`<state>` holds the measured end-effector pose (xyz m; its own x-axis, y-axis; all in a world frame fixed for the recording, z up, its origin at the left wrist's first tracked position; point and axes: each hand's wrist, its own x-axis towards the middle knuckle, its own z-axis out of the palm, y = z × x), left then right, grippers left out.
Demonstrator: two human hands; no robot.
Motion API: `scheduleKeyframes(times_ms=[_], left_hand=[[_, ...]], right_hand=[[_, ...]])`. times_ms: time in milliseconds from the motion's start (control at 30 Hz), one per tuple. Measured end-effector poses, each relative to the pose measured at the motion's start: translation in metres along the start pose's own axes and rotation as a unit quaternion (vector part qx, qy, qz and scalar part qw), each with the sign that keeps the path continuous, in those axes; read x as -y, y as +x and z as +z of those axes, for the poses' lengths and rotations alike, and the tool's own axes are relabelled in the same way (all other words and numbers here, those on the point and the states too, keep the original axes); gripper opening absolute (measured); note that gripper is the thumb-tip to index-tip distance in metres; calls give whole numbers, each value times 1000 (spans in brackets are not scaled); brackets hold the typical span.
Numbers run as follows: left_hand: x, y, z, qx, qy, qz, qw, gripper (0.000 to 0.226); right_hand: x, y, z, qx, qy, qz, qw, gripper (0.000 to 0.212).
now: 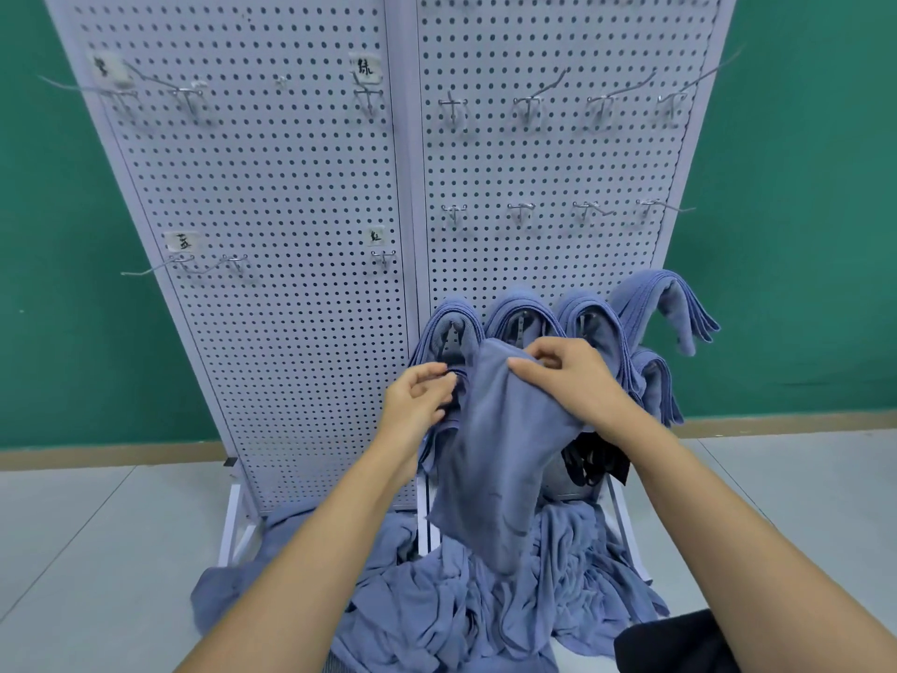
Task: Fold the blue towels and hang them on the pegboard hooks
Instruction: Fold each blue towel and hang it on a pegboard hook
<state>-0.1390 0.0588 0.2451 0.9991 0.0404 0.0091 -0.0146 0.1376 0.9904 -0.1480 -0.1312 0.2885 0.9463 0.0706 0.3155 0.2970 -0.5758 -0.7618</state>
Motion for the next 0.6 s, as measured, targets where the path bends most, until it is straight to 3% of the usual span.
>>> scheduleKeyframes(times_ms=[167,367,500,567,600], left_hand=[[18,-4,-6,-19,-12,-88,996,28],[23,-7,-21,-5,-61,-215,975,48],[14,-12,-42,72,-207,-341,914,65],[10,-13,-52,84,-299,-361,879,71],[8,-13,-57,84,-318,-347,878,67]], right_hand=[[26,11,-10,26,41,33,998,24],[85,27,-23,19,119,-1,993,23],[119,34,-49,-22,240,-34,970,20],[118,32,-59,-45,278,-35,959,19],[110,31,-61,-53,287,-24,956,19]])
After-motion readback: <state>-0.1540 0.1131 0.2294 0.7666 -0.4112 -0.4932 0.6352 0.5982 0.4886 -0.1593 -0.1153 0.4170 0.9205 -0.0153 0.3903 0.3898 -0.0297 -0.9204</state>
